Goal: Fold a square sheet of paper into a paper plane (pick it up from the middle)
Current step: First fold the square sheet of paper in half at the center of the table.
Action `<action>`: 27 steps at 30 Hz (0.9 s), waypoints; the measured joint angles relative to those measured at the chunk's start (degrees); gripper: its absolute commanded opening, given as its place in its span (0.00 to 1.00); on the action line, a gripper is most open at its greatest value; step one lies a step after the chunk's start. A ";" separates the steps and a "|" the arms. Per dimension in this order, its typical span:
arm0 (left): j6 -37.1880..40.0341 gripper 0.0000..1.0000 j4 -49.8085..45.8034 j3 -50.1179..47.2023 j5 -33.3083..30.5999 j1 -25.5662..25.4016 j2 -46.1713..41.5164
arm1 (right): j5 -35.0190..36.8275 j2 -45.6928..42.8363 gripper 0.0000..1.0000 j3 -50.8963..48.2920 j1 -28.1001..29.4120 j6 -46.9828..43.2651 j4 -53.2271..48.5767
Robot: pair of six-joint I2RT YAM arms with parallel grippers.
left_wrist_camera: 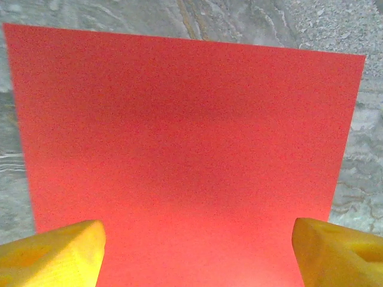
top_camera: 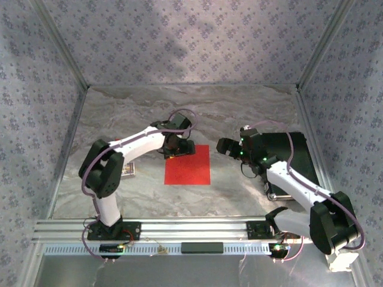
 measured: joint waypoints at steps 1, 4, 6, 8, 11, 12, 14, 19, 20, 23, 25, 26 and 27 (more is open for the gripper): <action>-0.87 0.82 -0.28 0.52 -0.17 -0.57 0.79 | -0.61 0.00 0.99 -0.07 -0.22 0.04 0.24; -3.04 0.83 -1.55 1.84 -1.16 -2.99 3.30 | -2.34 -0.11 0.99 -1.03 -1.11 0.31 1.11; -3.78 0.84 -2.86 2.75 -1.42 -4.37 4.79 | -3.65 -0.35 0.99 -1.90 -2.05 0.46 1.36; -4.00 0.85 -4.04 3.76 -1.62 -5.14 5.92 | -4.94 -0.66 0.99 -2.49 -3.04 0.46 1.33; -4.17 0.85 -5.01 4.50 -2.14 -5.40 6.40 | -6.69 -0.87 0.99 -2.62 -4.26 0.44 1.29; -4.20 0.85 -5.29 4.57 -2.29 -5.40 6.40 | -7.32 -0.96 0.99 -2.62 -4.63 0.44 1.22; -4.20 0.86 -5.81 4.83 -2.51 -5.38 6.51 | -8.55 -1.07 0.99 -2.62 -5.27 0.44 1.14; -4.15 0.86 -7.15 6.60 -3.80 -5.40 7.63 | -10.75 -1.11 0.99 -2.62 -6.08 0.46 1.11; -4.13 0.86 -7.61 7.23 -4.00 -5.38 8.07 | -11.08 -1.11 0.99 -2.62 -6.12 0.46 1.09; -3.61 0.88 -8.94 10.40 -4.22 -5.29 10.32 | -11.65 -1.09 0.99 -2.60 -6.32 0.46 0.87; -3.23 0.91 -9.07 11.61 -4.17 -5.29 11.69 | -12.41 -0.96 0.99 -2.58 -6.62 0.44 0.68; -3.13 0.92 -9.11 11.72 -4.17 -5.29 12.00 | -12.63 -0.92 0.99 -2.56 -6.71 0.44 0.63; -2.99 0.93 -9.51 11.74 -4.15 -5.29 12.28 | -12.96 -0.76 0.99 -2.56 -6.75 0.44 0.48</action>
